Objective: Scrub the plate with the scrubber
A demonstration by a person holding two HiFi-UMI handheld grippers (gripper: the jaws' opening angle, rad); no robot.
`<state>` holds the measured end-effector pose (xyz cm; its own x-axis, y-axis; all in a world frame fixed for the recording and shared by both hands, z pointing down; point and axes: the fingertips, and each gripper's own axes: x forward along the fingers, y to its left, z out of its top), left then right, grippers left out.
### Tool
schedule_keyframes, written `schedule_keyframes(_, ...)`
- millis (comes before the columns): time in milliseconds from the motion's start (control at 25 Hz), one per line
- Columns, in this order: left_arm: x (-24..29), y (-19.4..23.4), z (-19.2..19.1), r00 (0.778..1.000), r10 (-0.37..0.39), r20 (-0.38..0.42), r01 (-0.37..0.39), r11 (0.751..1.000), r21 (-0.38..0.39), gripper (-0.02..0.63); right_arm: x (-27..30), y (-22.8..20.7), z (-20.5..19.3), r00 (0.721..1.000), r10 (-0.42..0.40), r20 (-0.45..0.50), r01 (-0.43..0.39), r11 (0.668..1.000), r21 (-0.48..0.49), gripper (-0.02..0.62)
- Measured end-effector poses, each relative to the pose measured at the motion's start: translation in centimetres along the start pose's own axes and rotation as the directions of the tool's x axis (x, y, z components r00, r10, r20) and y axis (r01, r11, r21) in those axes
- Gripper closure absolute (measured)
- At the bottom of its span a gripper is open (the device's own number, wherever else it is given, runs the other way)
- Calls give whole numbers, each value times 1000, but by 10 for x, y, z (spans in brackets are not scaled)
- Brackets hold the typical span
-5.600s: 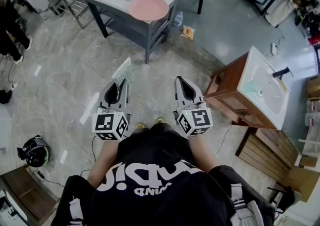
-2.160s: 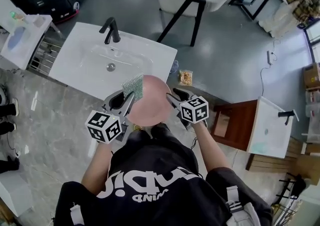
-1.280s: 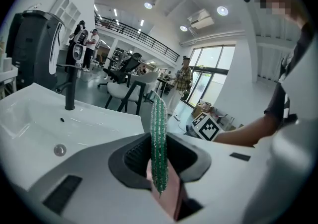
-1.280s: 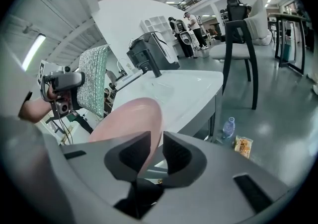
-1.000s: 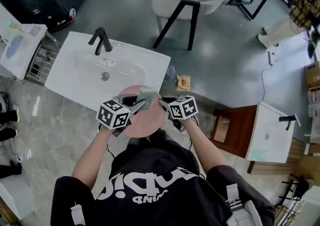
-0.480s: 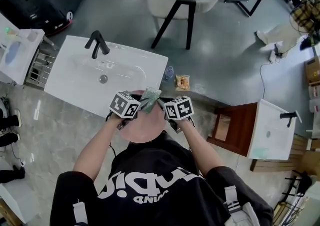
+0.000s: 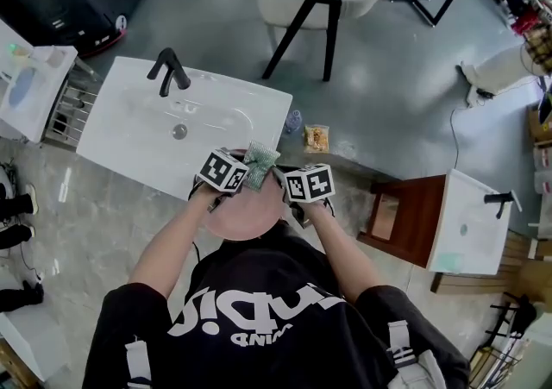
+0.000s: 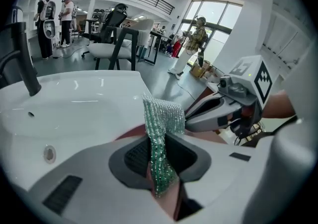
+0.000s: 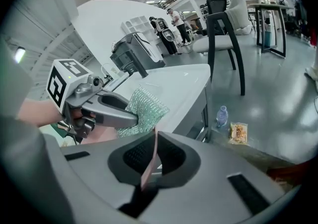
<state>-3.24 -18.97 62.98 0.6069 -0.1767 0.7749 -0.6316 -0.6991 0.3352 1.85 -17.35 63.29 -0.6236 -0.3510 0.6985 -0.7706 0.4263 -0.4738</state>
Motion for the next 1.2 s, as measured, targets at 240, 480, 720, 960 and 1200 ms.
schedule_keyframes(240,1,5,0,999,23,-33,-22,999,42,511,1,0,0,1000,-13,3,13,1000,10,568)
schedule_keyframes(480,-8,23,2,994,97,-51,-93,993,75,511,1,0,1,999,-23,25,24,1000,-6,568)
schedule_keyframes(720,-28,46,-8,984,148,-100,-141,987,74,512,0,2,2,998,-17,56,16,1000,7,568)
schedule_keyframes(960,-46,60,-37,953,201,-226,-176,976,128,512,-3,2,8,996,-30,85,32,999,-20,568)
schedule_keyframes(1200,-70,64,-66,897,226,-380,-163,968,192,512,-6,0,10,992,-62,110,65,998,-24,568)
